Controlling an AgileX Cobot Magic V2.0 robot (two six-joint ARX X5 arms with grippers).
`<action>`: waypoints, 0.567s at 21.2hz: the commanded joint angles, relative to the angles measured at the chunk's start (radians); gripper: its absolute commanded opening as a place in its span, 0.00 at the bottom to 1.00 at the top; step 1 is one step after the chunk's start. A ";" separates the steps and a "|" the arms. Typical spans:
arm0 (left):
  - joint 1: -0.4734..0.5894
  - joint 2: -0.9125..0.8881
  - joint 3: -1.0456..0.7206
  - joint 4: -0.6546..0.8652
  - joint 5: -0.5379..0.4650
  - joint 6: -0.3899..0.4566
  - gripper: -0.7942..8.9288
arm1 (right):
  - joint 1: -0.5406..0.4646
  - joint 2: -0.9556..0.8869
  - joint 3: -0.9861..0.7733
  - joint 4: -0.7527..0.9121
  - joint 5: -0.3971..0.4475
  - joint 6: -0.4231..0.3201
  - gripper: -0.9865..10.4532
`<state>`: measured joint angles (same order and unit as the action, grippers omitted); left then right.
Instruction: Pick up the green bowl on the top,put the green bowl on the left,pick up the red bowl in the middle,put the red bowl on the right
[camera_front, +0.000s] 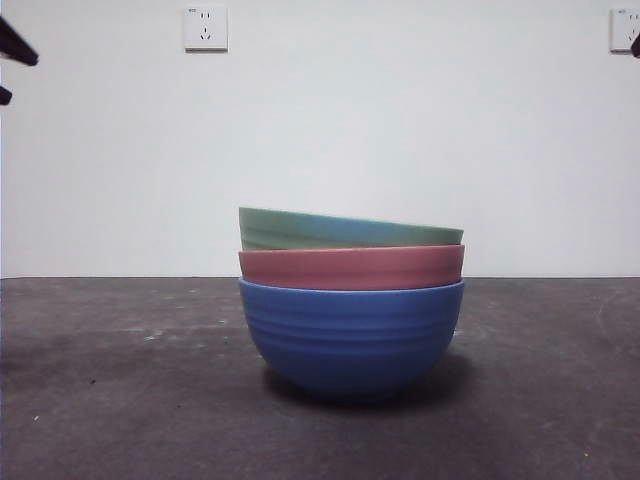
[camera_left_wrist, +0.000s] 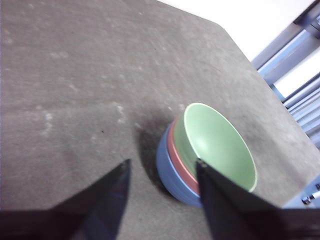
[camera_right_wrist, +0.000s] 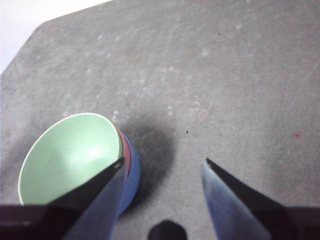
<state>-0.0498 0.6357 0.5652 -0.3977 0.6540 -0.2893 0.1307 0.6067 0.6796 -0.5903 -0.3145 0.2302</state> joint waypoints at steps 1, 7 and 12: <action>-0.031 0.024 0.022 -0.002 -0.001 -0.005 0.44 | 0.003 0.004 0.003 0.006 -0.002 -0.011 0.34; -0.211 0.200 0.161 -0.100 -0.155 0.050 0.44 | 0.003 0.033 0.003 0.006 -0.002 -0.003 0.34; -0.414 0.413 0.321 -0.154 -0.338 0.061 0.43 | 0.003 0.041 0.003 0.005 -0.002 -0.003 0.34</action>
<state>-0.4541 1.0386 0.8848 -0.5526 0.3241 -0.2462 0.1314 0.6483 0.6796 -0.5900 -0.3149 0.2279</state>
